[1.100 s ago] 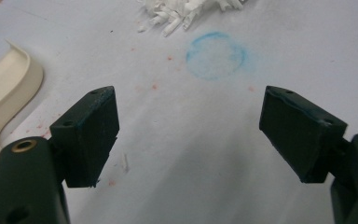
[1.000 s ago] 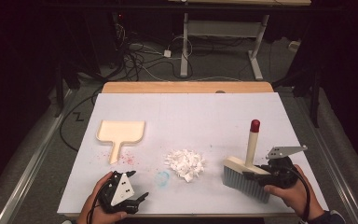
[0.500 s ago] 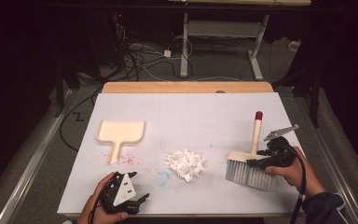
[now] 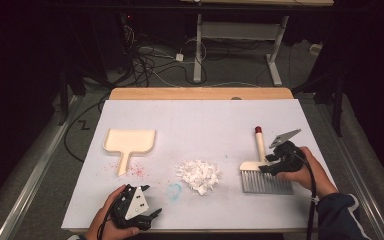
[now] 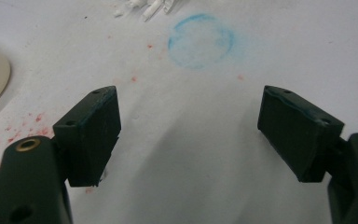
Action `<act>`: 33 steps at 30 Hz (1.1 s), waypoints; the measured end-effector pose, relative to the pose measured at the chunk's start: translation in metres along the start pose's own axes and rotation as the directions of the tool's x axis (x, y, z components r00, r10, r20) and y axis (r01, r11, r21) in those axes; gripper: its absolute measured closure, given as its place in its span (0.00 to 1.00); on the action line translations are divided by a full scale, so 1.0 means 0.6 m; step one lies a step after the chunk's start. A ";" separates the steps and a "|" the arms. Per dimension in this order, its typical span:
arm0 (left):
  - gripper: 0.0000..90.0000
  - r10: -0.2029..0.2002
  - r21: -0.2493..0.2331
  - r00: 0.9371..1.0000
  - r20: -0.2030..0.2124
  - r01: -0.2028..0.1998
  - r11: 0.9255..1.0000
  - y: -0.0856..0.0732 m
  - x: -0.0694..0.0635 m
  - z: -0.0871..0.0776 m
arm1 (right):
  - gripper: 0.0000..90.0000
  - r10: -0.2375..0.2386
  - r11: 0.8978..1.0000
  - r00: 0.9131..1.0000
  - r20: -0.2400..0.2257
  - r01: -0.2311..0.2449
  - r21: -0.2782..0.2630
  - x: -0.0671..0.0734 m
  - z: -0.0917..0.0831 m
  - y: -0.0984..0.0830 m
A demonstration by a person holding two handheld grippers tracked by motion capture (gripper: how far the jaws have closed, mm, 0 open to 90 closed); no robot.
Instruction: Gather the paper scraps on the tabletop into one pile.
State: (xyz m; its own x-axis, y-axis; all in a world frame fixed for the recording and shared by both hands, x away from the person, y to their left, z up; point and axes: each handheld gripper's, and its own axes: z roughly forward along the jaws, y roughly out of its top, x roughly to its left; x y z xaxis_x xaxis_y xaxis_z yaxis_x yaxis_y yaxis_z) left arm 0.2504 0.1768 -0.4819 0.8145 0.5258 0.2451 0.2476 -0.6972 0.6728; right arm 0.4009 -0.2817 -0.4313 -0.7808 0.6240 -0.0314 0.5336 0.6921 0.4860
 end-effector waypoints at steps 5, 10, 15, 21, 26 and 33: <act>0.22 -0.010 -0.010 1.000 -0.010 0.010 1.000 -0.003 0.002 -0.005 | 0.53 -0.025 0.998 0.997 0.078 0.029 -0.050 0.021 0.002 0.010; 0.22 -0.022 -0.025 0.999 -0.023 0.022 0.999 -0.005 0.004 -0.011 | 0.45 0.001 0.987 0.992 0.123 0.019 -0.162 0.030 -0.017 0.003; 0.22 -0.029 -0.043 0.998 -0.047 0.027 0.999 -0.005 0.009 -0.016 | 0.33 0.036 0.952 0.980 0.195 0.026 -0.304 0.045 -0.045 -0.005; 0.22 -0.048 -0.060 0.997 -0.067 0.044 0.997 -0.004 0.017 -0.020 | 0.22 0.140 0.884 0.956 0.257 -0.004 -0.467 0.072 -0.074 -0.022; 0.21 -0.073 -0.072 0.994 -0.082 0.067 0.995 -0.004 0.023 -0.023 | 0.22 0.133 0.869 0.928 0.350 0.061 -0.491 0.099 -0.083 -0.053; 0.20 -0.108 -0.093 0.988 -0.110 0.098 0.991 -0.006 0.026 -0.028 | 0.23 0.141 0.833 0.911 0.387 0.102 -0.544 0.146 -0.079 -0.116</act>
State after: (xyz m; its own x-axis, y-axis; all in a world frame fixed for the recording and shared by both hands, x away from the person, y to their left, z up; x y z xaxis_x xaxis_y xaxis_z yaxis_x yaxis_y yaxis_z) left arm 0.2532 0.1956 -0.4686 0.7200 0.6486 0.2466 0.2766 -0.5942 0.7552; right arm 0.2801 -0.2927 -0.4267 -0.5109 0.8064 -0.2979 0.1880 0.4429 0.8767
